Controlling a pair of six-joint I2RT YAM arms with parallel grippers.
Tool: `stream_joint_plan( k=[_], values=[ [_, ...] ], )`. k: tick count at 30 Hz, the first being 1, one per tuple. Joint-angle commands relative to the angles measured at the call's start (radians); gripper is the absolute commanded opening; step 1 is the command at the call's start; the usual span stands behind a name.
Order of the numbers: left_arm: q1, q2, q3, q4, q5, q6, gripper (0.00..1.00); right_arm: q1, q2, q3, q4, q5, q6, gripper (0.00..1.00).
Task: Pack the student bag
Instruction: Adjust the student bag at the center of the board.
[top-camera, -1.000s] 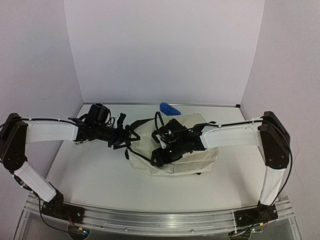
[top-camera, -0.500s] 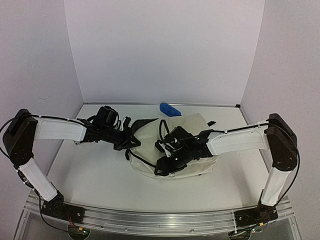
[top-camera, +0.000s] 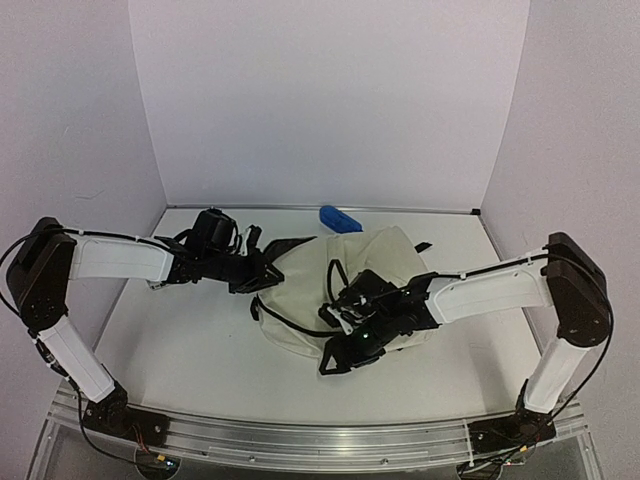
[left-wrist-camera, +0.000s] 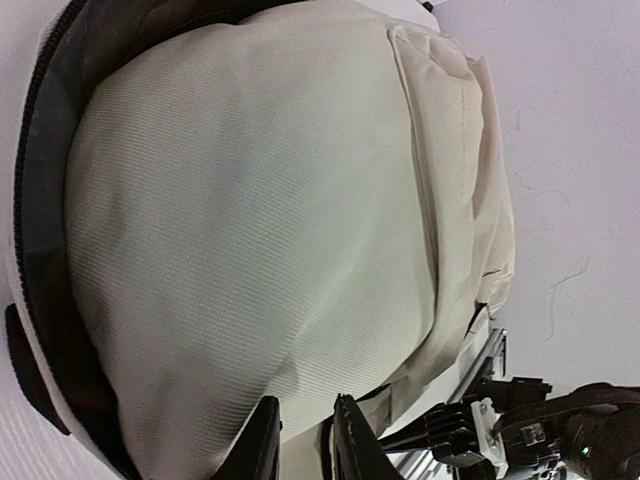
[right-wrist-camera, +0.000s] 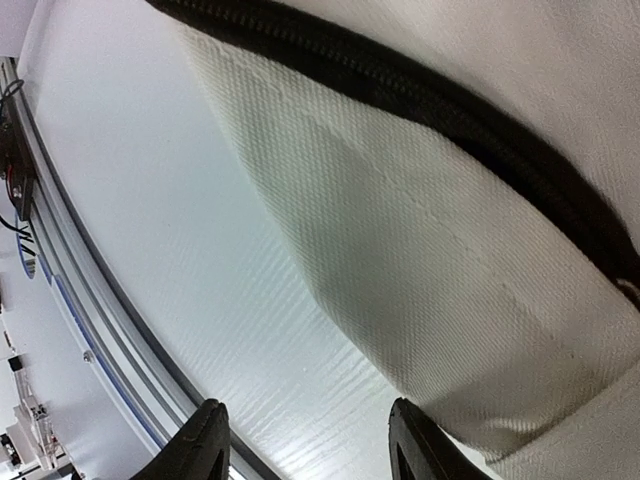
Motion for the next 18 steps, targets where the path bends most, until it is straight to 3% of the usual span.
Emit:
stream_joint_plan(
  k=[1, 5, 8, 18],
  values=[
    [-0.015, -0.032, 0.063, 0.029, 0.073, 0.098, 0.30, 0.005, -0.143, 0.023, 0.006, 0.135, 0.051, 0.57],
    [-0.065, -0.079, 0.116, -0.100, 0.051, 0.207, 0.52, 0.005, -0.215, 0.021, -0.009, 0.342, 0.170, 0.59],
    [-0.120, -0.102, 0.143, -0.168, 0.013, 0.275, 0.64, 0.004, -0.274, -0.029, -0.024, 0.474, 0.279, 0.67],
    [-0.216, -0.056, 0.237, -0.429, -0.333, 0.518, 0.76, -0.115, -0.395, -0.166, -0.094, 0.555, 0.470, 0.76]
  ],
)
